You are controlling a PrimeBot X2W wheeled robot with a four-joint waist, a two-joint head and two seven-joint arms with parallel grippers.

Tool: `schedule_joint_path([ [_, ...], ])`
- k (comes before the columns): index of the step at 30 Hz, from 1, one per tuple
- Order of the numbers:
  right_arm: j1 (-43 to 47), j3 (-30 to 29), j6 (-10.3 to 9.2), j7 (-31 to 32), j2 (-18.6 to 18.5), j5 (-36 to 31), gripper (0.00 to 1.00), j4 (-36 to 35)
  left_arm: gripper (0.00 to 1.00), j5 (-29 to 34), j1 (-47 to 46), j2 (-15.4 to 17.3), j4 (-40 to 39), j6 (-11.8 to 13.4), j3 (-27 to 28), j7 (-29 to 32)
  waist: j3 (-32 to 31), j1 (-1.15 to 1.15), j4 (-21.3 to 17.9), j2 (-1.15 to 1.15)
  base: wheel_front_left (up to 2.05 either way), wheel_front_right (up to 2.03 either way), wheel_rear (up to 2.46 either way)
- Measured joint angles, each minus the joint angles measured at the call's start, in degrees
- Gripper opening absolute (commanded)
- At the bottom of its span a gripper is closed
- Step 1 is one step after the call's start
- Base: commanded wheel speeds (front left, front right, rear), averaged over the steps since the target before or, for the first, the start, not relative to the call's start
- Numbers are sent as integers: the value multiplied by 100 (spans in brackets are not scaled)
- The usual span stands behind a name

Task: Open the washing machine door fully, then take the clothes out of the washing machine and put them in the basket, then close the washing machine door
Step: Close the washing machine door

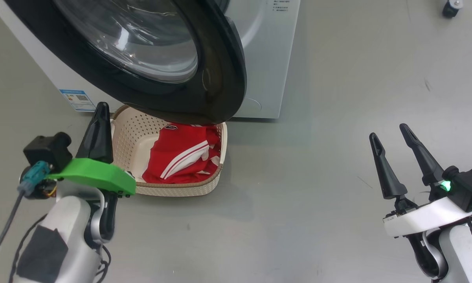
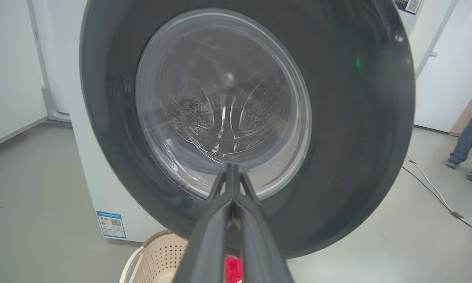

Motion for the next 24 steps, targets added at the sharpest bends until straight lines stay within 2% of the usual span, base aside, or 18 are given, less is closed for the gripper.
schedule_joint_path([
  [1, 23, -15, 0, 0, 2, -25, 100, -9, 0, 63, 83, -58, -97, 67, 114, 0, -9, 0, 22, 0, 0, 0, 0],
  [2, 76, -47, 0, 0, 10, -27, 100, -22, 5, 299, 276, -159, -266, 175, 253, 0, -26, 0, 67, 0, 0, 0, 0],
  [4, 89, -57, 0, 0, 24, -29, 100, -26, 17, 453, 481, -245, -430, 192, 399, 0, -43, 0, 108, 0, 0, 0, 0],
  [7, 99, -18, 0, 0, 41, -34, 100, -55, 49, 728, 725, -348, -709, 211, 602, 0, -69, 0, 159, 0, 0, 0, 0],
  [9, 108, -7, 0, 0, 53, -44, 100, -63, 93, 945, 857, -368, -859, 216, 698, 0, -79, 0, 177, 0, 0, 0, 0],
  [10, 108, -7, 0, 0, 53, -44, 100, -63, 100, 945, 857, -368, -859, 216, 698, 0, -79, 0, 177, 0, 0, 0, 0],
  [24, 194, -19, 0, 0, 76, -78, 100, -86, 100, 1720, 1673, -759, -1290, 235, 936, 0, -138, 0, 281, 0, 0, 0, 0],
])
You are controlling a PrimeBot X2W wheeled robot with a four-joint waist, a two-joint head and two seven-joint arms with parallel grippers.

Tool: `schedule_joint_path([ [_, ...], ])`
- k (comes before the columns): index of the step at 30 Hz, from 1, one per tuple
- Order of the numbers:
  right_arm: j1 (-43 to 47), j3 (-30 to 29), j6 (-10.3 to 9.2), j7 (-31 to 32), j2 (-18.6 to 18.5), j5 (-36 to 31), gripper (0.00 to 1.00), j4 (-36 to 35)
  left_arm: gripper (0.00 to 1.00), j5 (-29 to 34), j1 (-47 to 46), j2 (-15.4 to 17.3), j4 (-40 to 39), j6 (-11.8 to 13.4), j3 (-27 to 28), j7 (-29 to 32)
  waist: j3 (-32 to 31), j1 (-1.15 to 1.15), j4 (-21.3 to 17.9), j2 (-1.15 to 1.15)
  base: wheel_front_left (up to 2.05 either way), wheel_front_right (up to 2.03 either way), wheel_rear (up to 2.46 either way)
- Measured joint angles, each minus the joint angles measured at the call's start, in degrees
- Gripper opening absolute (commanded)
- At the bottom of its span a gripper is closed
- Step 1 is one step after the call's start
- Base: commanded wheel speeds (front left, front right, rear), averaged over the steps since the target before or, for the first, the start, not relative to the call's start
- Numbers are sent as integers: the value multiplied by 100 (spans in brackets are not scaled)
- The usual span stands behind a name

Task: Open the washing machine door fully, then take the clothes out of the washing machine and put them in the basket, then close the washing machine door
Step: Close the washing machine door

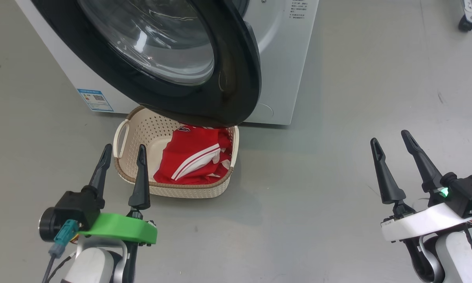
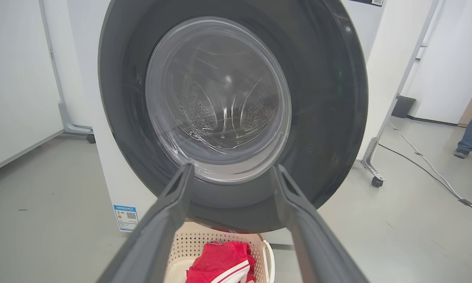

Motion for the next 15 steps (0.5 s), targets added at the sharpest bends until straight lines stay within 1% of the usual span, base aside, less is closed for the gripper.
schedule_joint_path([
  [4, 4, 23, 0, 0, 18, 0, 100, -1, 100, 89, 102, -63, -73, 0, 42, 0, -11, 0, 15, 0, 0, 0, 0],
  [7, 7, 35, 0, 0, 20, -1, 100, -1, 100, 278, 200, -67, -78, 0, 36, 0, -16, 0, 18, 0, 0, 0, 0],
  [15, 21, 34, 0, 0, 22, -9, 100, 0, 100, 397, 319, -141, -203, -20, 143, 0, -28, 0, 10, 0, 0, 0, 0],
])
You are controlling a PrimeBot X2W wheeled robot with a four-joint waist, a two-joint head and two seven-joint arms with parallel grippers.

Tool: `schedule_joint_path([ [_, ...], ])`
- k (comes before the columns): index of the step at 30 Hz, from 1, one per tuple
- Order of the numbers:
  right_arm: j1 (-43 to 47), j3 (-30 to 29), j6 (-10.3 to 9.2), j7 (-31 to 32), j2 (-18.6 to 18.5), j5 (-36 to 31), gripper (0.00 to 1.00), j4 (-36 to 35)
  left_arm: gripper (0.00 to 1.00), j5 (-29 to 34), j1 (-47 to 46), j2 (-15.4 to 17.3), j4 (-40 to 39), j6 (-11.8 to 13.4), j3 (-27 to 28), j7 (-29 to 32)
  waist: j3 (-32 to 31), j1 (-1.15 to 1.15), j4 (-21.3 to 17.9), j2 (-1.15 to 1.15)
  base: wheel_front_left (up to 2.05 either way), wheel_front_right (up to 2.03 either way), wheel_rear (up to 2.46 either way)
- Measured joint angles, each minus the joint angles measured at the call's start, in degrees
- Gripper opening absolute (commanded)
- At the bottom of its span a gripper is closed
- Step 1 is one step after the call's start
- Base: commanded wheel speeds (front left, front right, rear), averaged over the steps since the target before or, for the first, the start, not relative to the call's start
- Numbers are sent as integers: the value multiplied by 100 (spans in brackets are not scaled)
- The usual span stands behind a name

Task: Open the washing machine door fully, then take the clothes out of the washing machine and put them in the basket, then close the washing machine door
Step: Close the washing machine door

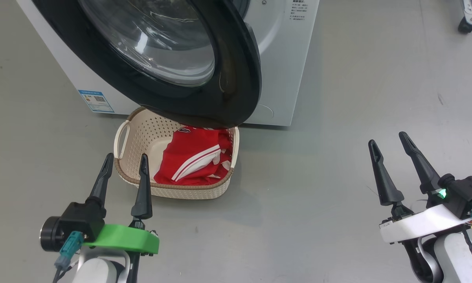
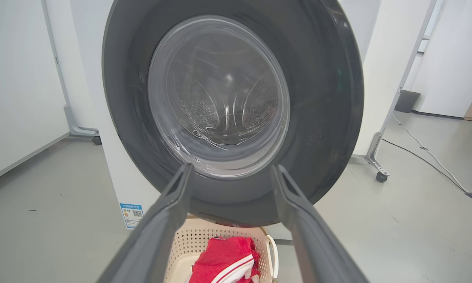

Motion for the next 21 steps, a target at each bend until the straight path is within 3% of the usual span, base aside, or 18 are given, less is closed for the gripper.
schedule_joint_path([
  [21, 7, 74, 0, 0, 2, -1, 100, 11, 100, 283, 151, -133, -49, -187, 115, 0, -48, 0, 2, 0, 0, 0, 0],
])
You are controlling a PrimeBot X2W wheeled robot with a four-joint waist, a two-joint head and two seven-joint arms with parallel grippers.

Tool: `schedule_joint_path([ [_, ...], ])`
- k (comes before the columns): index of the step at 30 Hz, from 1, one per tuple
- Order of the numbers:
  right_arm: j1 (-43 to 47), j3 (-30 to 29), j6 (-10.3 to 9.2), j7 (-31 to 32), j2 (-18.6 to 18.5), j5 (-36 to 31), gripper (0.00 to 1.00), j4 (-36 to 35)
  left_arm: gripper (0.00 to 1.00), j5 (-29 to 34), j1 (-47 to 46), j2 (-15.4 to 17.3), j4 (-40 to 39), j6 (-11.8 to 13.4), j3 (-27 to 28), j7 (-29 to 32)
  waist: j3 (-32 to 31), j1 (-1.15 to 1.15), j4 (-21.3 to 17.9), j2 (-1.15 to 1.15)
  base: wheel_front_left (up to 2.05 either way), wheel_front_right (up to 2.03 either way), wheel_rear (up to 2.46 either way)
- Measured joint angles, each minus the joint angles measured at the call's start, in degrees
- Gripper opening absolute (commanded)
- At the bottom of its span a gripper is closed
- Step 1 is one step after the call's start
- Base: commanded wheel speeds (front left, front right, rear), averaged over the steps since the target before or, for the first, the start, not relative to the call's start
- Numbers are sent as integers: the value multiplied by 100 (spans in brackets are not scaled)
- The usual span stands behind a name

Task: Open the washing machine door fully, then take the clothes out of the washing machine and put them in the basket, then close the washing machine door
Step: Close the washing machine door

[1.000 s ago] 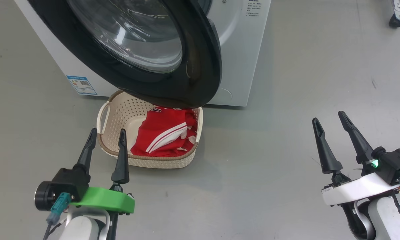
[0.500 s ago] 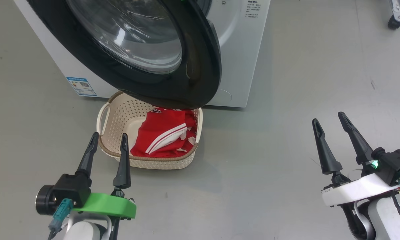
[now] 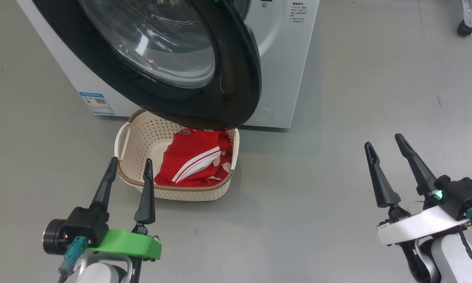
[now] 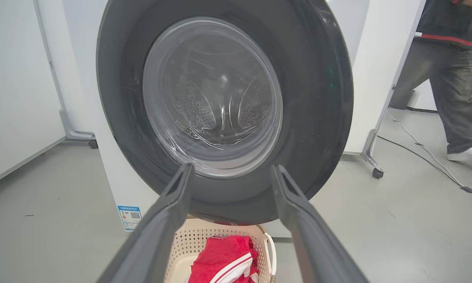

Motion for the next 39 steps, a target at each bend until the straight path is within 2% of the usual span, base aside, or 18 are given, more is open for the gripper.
schedule_joint_path([
  [30, 88, 32, 0, 0, 20, -36, 100, 41, 100, 119, 121, -38, 9, -238, 81, 0, -64, 0, 47, 0, 0, 0, 0],
  [31, 98, 22, 0, 0, 18, -36, 18, 19, 100, 133, 121, -40, 13, -244, 57, 0, -61, 0, 63, 0, 0, 0, 0],
  [32, 98, 13, 0, 0, 1, -34, 0, -99, 100, 154, 121, -43, 14, -263, 9, 0, -50, 0, 106, 0, 0, 0, 0],
  [39, 82, 166, 0, 0, -205, -62, 0, -297, 100, 215, 118, -47, 12, -300, -136, 0, 26, 0, 281, 0, 0, 0, 0],
])
